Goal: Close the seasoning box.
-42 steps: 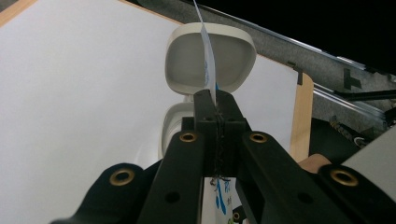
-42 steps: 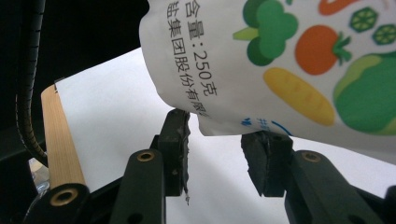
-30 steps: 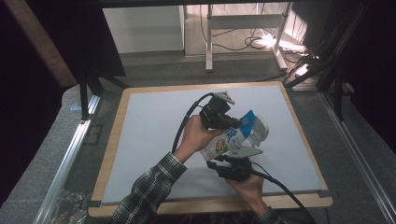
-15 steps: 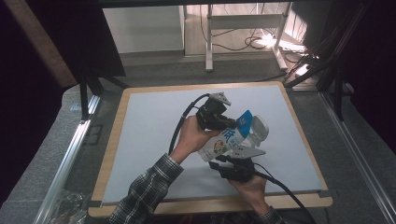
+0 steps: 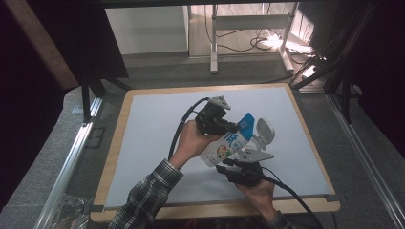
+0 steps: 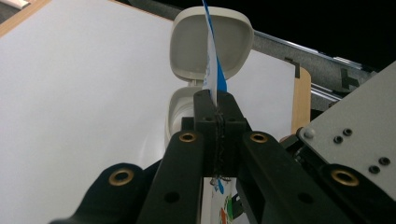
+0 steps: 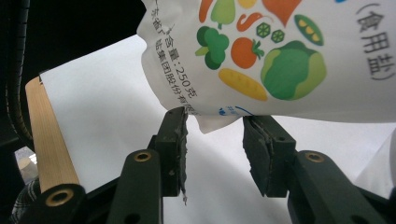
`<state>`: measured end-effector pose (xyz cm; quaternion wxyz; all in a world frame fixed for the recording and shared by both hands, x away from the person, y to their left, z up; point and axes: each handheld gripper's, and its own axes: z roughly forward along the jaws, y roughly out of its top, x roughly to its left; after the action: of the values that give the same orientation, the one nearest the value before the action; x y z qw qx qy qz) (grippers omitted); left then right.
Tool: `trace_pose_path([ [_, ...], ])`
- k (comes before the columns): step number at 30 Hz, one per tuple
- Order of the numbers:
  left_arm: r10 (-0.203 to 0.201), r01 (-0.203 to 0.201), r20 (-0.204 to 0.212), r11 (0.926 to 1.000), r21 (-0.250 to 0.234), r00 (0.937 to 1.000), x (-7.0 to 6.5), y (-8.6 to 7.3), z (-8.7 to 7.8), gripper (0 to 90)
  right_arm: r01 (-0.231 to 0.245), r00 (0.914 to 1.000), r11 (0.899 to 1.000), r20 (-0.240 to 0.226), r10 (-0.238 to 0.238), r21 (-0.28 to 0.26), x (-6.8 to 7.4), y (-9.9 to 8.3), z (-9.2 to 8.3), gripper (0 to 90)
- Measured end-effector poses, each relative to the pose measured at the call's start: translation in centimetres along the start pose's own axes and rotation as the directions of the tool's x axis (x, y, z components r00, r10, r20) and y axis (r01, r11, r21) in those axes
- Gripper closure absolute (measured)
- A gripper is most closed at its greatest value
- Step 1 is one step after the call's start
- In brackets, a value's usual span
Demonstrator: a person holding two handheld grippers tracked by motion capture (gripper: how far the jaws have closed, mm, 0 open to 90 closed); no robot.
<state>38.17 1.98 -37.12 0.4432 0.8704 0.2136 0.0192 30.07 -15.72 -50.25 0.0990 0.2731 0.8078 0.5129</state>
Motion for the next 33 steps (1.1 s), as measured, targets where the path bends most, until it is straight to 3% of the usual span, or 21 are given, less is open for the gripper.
trace_pose_path([
  [12, -0.005, 0.005, -0.011, 1.0, -0.007, 0.9999, 0.3, -1.2, -0.7, 89.3, -0.007, 0.9999, 1.0, 0.009, 0.007, 0.013, -0.1, -0.1, -0.2, 59.9],
  [33, -0.049, 0.044, -0.091, 0.9975, -0.054, 0.9946, 2.3, -4.0, -2.4, 89.9, -0.003, 0.9999, 1.0, 0.01, 0.003, -0.008, -0.4, -0.1, -0.5, 59.9],
])
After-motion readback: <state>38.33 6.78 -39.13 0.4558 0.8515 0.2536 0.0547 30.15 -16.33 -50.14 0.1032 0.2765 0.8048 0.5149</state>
